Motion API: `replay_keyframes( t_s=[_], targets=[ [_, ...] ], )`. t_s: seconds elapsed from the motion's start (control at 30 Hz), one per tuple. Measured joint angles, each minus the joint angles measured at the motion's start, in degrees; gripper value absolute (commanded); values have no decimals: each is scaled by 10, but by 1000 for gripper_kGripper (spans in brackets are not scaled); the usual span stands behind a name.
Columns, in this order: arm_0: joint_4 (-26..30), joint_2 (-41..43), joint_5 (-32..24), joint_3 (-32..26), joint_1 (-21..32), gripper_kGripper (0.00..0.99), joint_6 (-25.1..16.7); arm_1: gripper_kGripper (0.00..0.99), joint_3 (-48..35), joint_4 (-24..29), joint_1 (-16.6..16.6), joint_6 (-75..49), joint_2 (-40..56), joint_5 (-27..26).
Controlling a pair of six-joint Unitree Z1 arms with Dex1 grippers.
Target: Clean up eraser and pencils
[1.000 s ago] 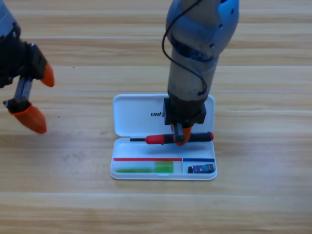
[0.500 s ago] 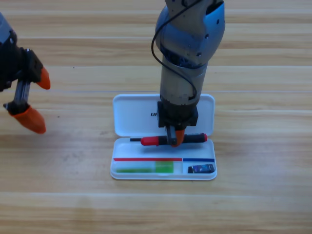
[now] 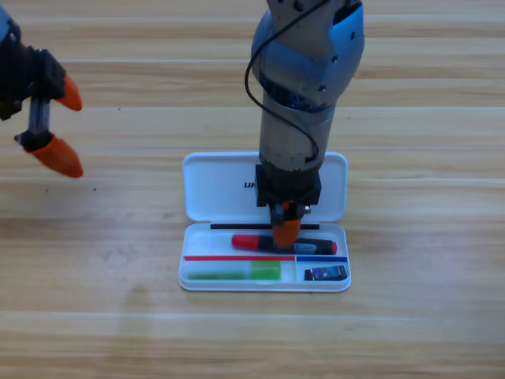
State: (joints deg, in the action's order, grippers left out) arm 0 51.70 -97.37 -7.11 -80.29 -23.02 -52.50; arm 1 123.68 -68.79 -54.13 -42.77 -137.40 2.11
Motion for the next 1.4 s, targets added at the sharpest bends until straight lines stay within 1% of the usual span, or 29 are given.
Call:
replay_keyframes(
  t_s=[0.13,0.23,0.33,0.4,0.43,0.47,0.5,0.57,0.63,0.73,0.77,0.9,1.03,1.2,1.4],
  targets=[
    [-12,-14,-10,0,11,990,-3,990,-9,0,0,7,14,-17],
    [-33,-22,-21,0,18,990,-7,990,-32,0,-1,9,52,-38],
    [-58,-33,-36,0,23,963,-8,990,-66,0,-1,16,125,-86],
    [-81,-40,-49,0,28,910,-7,990,-98,5,-1,35,187,-127],
    [-95,-44,-57,0,30,871,-6,990,-123,17,-1,49,224,-150],
    [-105,-47,-65,0,34,819,-4,990,-149,35,-1,63,253,-168],
    [-115,-53,-72,-1,37,747,-2,990,-182,62,-1,84,296,-184],
    [-118,-70,-87,-8,41,584,0,990,-253,130,-1,124,366,-206],
    [-118,-88,-99,-18,44,403,0,990,-309,180,-1,152,424,-222],
    [-120,-121,-124,-35,44,80,0,990,-345,195,-1,156,484,-238],
    [-125,-131,-133,-35,44,0,0,990,-359,195,-1,156,495,-241],
    [-165,-158,-169,-30,44,0,0,990,-402,195,-1,156,517,-253],
    [-233,-161,-189,18,45,0,10,990,-418,195,-1,156,517,-266],
    [-257,-162,-205,39,45,0,11,990,-418,195,-1,156,517,-271],
    [-255,-192,-273,39,45,0,11,990,-418,195,-1,156,517,-273]
  ],
)
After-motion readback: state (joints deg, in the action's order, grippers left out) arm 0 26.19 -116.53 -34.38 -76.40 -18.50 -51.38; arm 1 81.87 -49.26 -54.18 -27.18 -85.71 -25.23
